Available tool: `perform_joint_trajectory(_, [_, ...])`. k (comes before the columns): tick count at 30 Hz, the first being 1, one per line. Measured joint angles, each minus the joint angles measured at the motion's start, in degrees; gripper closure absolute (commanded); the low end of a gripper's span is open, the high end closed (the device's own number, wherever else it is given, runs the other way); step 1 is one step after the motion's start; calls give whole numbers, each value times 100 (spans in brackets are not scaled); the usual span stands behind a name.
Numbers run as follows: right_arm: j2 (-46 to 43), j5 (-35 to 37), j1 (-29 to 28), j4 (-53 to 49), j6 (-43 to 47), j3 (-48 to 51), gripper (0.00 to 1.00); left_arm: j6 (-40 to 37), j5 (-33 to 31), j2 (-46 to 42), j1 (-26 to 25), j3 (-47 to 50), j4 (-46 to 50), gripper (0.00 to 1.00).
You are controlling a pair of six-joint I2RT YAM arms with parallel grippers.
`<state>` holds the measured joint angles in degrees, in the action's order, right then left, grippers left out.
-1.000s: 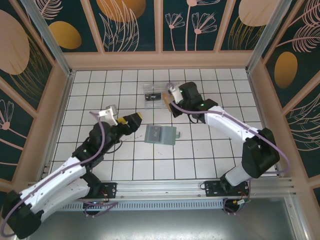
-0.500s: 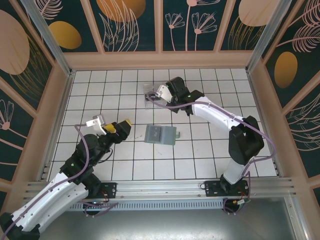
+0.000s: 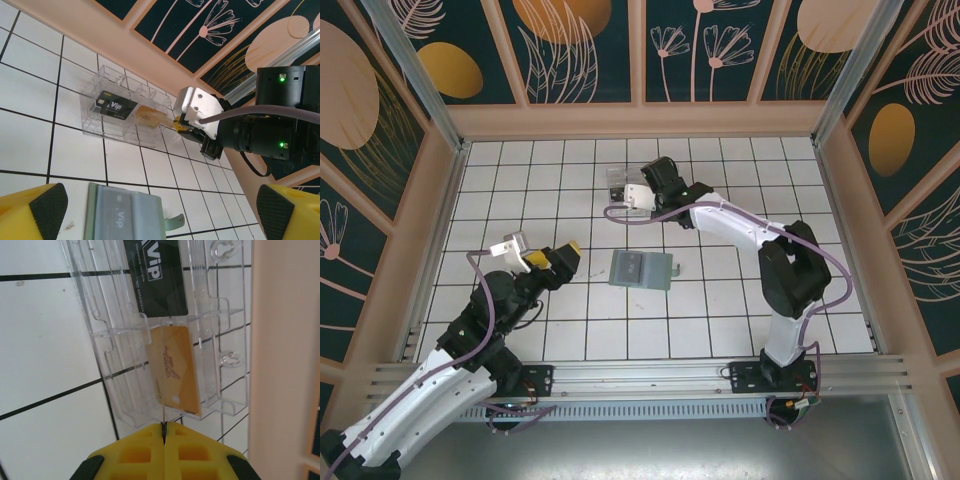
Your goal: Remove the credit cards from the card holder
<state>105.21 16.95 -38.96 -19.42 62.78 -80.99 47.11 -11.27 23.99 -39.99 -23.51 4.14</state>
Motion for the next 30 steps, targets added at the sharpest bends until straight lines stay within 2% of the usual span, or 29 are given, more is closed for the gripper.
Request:
perform_joint_trajectory(8, [116,-7,203,306,448,17,100,0,-44,0,0,7,66,1])
perform_joint_trajectory(30, [516,-46,286,658,704,107,100,2,-129,11,0,39,133,1])
